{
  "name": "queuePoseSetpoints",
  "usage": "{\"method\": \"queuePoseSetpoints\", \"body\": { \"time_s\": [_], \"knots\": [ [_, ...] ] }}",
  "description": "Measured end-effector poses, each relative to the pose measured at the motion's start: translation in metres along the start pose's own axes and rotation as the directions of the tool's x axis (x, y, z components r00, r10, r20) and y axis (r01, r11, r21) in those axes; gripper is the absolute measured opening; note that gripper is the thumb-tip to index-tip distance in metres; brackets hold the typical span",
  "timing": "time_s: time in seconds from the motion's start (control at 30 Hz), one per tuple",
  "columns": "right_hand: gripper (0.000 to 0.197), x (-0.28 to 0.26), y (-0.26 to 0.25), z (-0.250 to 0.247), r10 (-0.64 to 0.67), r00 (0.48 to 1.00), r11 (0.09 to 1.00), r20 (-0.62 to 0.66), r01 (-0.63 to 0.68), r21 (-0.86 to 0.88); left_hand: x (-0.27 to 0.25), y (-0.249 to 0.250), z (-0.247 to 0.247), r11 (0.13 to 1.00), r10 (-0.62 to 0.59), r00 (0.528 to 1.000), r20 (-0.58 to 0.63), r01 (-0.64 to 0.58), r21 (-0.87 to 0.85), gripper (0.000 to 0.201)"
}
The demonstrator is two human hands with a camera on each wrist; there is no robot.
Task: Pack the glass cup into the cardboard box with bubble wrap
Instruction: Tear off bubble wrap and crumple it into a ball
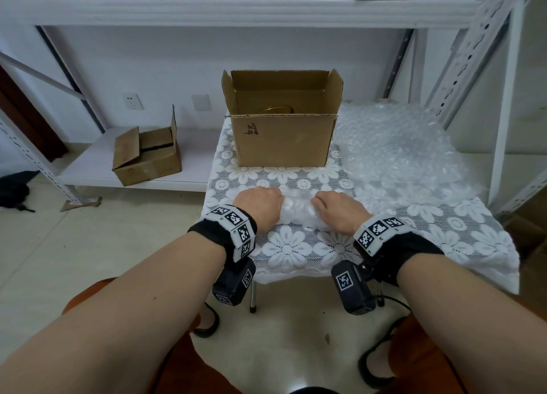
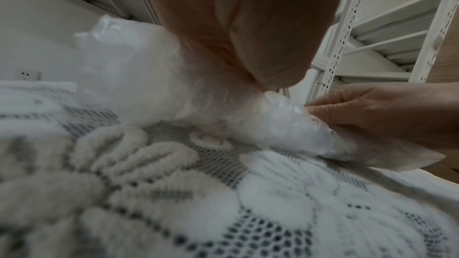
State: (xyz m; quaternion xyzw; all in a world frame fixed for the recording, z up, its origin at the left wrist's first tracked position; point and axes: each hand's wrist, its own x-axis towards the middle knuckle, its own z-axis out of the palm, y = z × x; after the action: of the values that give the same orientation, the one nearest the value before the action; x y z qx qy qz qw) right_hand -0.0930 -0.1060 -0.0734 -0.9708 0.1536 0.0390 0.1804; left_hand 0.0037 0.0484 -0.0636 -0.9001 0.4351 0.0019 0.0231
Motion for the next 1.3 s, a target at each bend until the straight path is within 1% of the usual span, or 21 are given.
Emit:
{"method": "queuePoseSetpoints", "body": {
  "time_s": [0.07,0.1,0.13,0.17,0.2,0.23,0.27,0.3,0.37,0.43,0.5,0.57,0.63,0.77,0.9,0.97,1.03,1.1,1.17,1.23,1.3],
  "knots": [
    [0.034,0.0,0.0,-0.001,0.006,1.0,1.0,0.017,-0.006,-0.011,0.001,0.001,-0.001,1.0,0.02,1.0,0.0,-0.02,0.012,0.03],
    [0.035,0.0,0.001,0.0,0.01,1.0,1.0,0.009,-0.01,-0.016,0.001,0.0,-0.001,1.0,0.015,0.999,-0.029,-0.016,-0.021,0.031],
    [0.035,0.0,0.002,0.001,0.012,1.0,1.0,-0.013,-0.013,-0.017,0.001,-0.002,-0.001,0.998,-0.007,0.997,-0.077,0.002,-0.066,0.03],
    [0.034,0.0,0.004,0.003,0.015,0.999,1.0,-0.046,-0.016,-0.014,0.001,-0.003,-0.002,0.993,-0.028,0.986,-0.163,0.008,-0.119,0.025],
    [0.033,0.0,0.005,0.005,0.018,0.996,1.0,-0.082,-0.019,-0.012,0.001,-0.002,-0.001,0.99,-0.024,0.957,-0.288,-0.018,-0.142,0.017],
    [0.031,-0.001,0.006,0.007,0.019,0.993,1.0,-0.114,-0.021,-0.013,0.001,-0.001,-0.001,0.991,-0.009,0.931,-0.365,-0.041,-0.13,0.007],
    [0.029,-0.002,0.007,0.008,0.02,0.99,1.0,-0.141,-0.022,-0.017,0.0,0.0,0.001,0.988,0.007,0.907,-0.421,-0.071,-0.137,0.004],
    [0.027,-0.003,0.008,0.009,0.019,0.986,1.0,-0.166,-0.023,-0.021,-0.001,0.002,0.003,0.982,0.009,0.905,-0.426,-0.088,-0.168,0.009],
    [0.023,-0.005,0.009,0.009,0.01,0.975,1.0,-0.221,-0.016,-0.024,-0.004,0.007,0.006,0.965,-0.005,0.932,-0.363,-0.092,-0.247,0.015],
    [0.016,-0.007,0.009,0.008,-0.026,0.957,0.999,-0.289,0.016,-0.037,-0.006,0.006,0.011,0.956,-0.016,0.932,-0.361,-0.091,-0.277,0.017],
    [0.012,-0.008,0.008,0.007,-0.102,0.921,0.995,-0.377,0.089,-0.052,-0.008,0.004,0.014,0.959,-0.007,0.938,-0.345,-0.092,-0.267,0.021],
    [0.014,-0.009,0.004,0.007,-0.187,0.881,0.982,-0.435,0.165,-0.088,-0.01,0.003,0.014,0.96,0.003,0.945,-0.326,-0.095,-0.264,0.026],
    [0.02,-0.01,-0.001,0.008,-0.255,0.871,0.966,-0.419,0.214,-0.143,-0.012,0.002,0.015,0.963,0.015,0.949,-0.315,-0.099,-0.252,0.033],
    [0.037,-0.013,-0.007,0.012,-0.319,0.893,0.944,-0.319,0.27,-0.187,-0.012,0.001,0.018,0.96,0.041,0.961,-0.272,-0.113,-0.255,0.038],
    [0.041,-0.014,-0.004,0.014,-0.295,0.917,0.951,-0.267,0.256,-0.171,-0.007,-0.002,0.017,0.955,-0.01,0.969,-0.248,-0.065,-0.289,0.035],
    [0.039,-0.015,-0.003,0.011,-0.252,0.942,0.966,-0.223,0.232,-0.109,-0.002,-0.004,0.015,0.956,-0.038,0.968,-0.246,-0.037,-0.291,0.035],
    [0.037,-0.014,-0.004,0.006,-0.185,0.964,0.983,-0.19,0.184,-0.022,0.001,-0.005,0.013,0.948,-0.033,0.969,-0.244,-0.047,-0.315,0.037],
    [0.034,-0.01,-0.006,-0.001,-0.111,0.982,0.991,-0.153,0.121,0.06,0.0,-0.005,0.014,0.954,-0.001,0.977,-0.213,-0.063,-0.292,0.044],
    [0.032,-0.006,-0.007,-0.008,-0.053,0.994,0.991,-0.093,0.064,0.118,-0.001,-0.007,0.019,0.981,0.02,0.989,-0.149,-0.049,-0.19,0.06],
    [0.031,0.0,-0.008,-0.013,-0.026,0.998,0.988,-0.049,0.033,0.148,-0.001,-0.008,0.023,0.99,-0.004,0.996,-0.092,-0.009,-0.141,0.07],
    [0.031,0.003,-0.01,-0.016,-0.009,1.0,0.985,-0.028,0.014,0.174,0.001,-0.009,0.025,0.986,-0.051,0.994,-0.102,0.034,-0.164,0.069]
  ]
}}
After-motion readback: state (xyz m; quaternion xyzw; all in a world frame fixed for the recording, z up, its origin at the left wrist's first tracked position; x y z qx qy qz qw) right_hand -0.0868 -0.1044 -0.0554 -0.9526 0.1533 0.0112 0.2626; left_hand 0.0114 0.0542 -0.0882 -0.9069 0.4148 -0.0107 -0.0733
